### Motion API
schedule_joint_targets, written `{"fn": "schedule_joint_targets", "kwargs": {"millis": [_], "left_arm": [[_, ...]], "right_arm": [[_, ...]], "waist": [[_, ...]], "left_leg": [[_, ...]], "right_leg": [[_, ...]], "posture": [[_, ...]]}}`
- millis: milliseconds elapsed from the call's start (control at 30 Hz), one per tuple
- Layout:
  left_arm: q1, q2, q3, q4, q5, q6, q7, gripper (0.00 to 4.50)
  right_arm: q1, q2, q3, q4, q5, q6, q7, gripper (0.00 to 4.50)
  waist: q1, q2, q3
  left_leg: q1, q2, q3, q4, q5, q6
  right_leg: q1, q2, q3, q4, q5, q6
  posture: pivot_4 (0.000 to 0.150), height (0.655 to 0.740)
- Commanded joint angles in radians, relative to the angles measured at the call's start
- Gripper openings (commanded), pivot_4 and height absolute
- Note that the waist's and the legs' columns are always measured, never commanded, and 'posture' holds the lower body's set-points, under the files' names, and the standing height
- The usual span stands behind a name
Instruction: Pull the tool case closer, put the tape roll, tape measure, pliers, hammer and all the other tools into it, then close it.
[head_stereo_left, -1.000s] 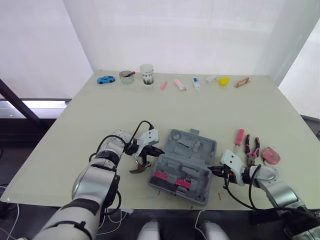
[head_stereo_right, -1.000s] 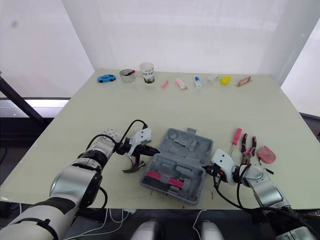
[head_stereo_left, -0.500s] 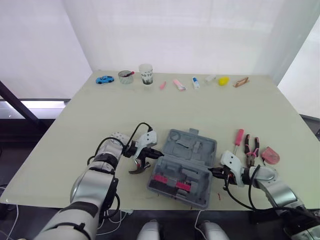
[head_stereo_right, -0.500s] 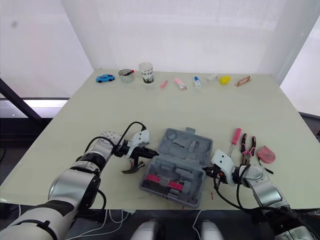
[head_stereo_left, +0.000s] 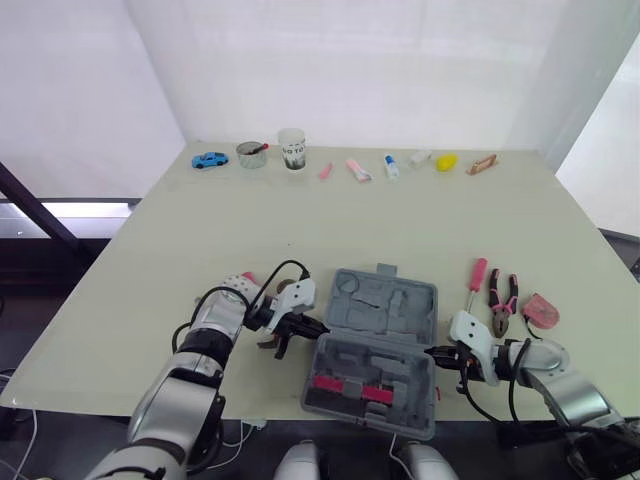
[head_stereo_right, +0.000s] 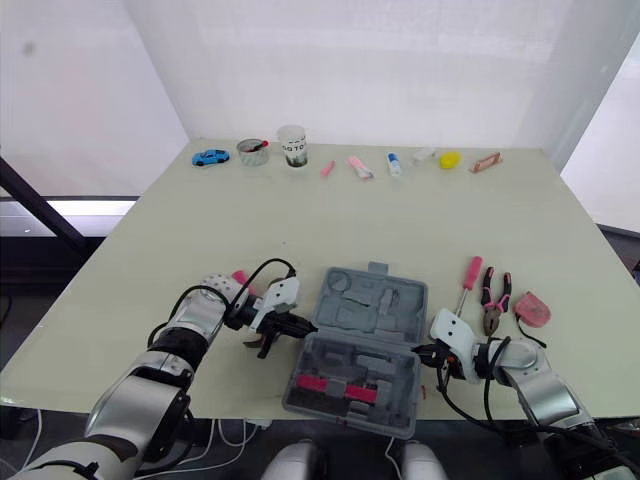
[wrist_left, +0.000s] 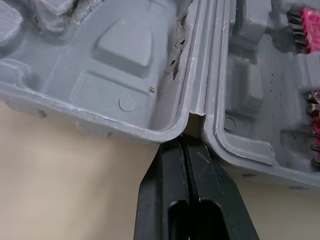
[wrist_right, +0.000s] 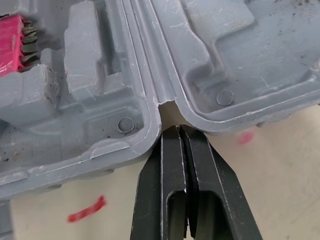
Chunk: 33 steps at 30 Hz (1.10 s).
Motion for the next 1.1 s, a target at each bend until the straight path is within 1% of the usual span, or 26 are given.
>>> {"fn": "schedule_joint_targets", "kwargs": {"millis": [33,167,300,433,600,800,933,1100], "left_arm": [[0.065,0.005,-0.061,-0.143,-0.007,0.115,-0.025,0.0],[0.117,0.028,-0.073,-0.263,-0.023,0.199,-0.008,0.0],[0.211,0.046,-0.091,-0.451,-0.046,0.325,0.024,0.0],[0.257,0.064,-0.088,-0.545,-0.07,0.404,0.054,0.0],[0.262,0.073,-0.086,-0.552,-0.091,0.437,0.09,0.0],[0.249,0.11,-0.09,-0.513,-0.103,0.413,0.099,0.0],[0.26,0.13,-0.091,-0.532,-0.132,0.419,0.088,0.0],[0.267,0.142,-0.09,-0.543,-0.148,0.436,0.113,0.0]], "right_arm": [[0.006,-0.006,-0.027,-0.048,0.028,-0.016,0.001,0.04],[0.015,-0.003,-0.031,-0.053,0.028,-0.015,-0.006,0.04],[0.042,0.012,-0.029,-0.06,0.028,-0.022,-0.02,0.04],[0.056,0.026,-0.025,-0.074,0.028,-0.018,-0.039,0.04],[0.065,0.032,-0.023,-0.078,0.025,-0.019,-0.045,0.04],[0.068,0.045,-0.006,-0.088,0.02,-0.014,-0.051,0.04],[0.064,0.062,0.009,-0.084,0.016,-0.018,-0.06,0.04],[0.052,0.08,0.016,-0.072,0.008,-0.021,-0.068,0.04]], "waist": [[0.0,0.0,0.0],[0.0,0.0,0.0],[-0.001,0.001,0.0],[0.0,0.0,0.0],[0.0,0.001,0.0],[-0.002,0.001,0.0],[-0.003,0.001,0.0],[-0.003,0.001,0.0]], "left_leg": [[0.0,0.0,0.0,0.0,0.0,0.0],[0.0,0.0,0.0,0.0,0.0,0.0],[0.0,0.001,0.0,0.0,0.0,0.0],[0.0,0.001,0.0,0.0,0.0,0.0],[0.001,0.001,0.0,0.0,0.0,0.0],[0.001,0.001,0.0,0.0,0.0,0.0],[0.001,0.003,0.0,0.0,0.0,0.0],[0.001,0.004,0.0,0.0,0.0,0.0]], "right_leg": [[0.0,0.0,0.0,0.0,0.0,0.0],[0.0,0.0,0.0,0.0,0.0,0.0],[0.0,0.0,0.0,0.0,0.0,0.0],[0.0,0.0,0.0,0.0,0.0,0.0],[0.0,0.0,0.0,0.001,0.0,0.0],[0.0,0.0,0.0,0.001,0.0,0.0],[0.0,0.002,0.0,0.001,0.0,0.0],[0.0,0.003,0.0,0.001,0.0,-0.001]], "posture": [[0.15,0.74],[0.15,0.74],[0.15,0.74],[0.15,0.74],[0.15,0.74],[0.15,0.74],[0.15,0.74],[0.15,0.74]]}}
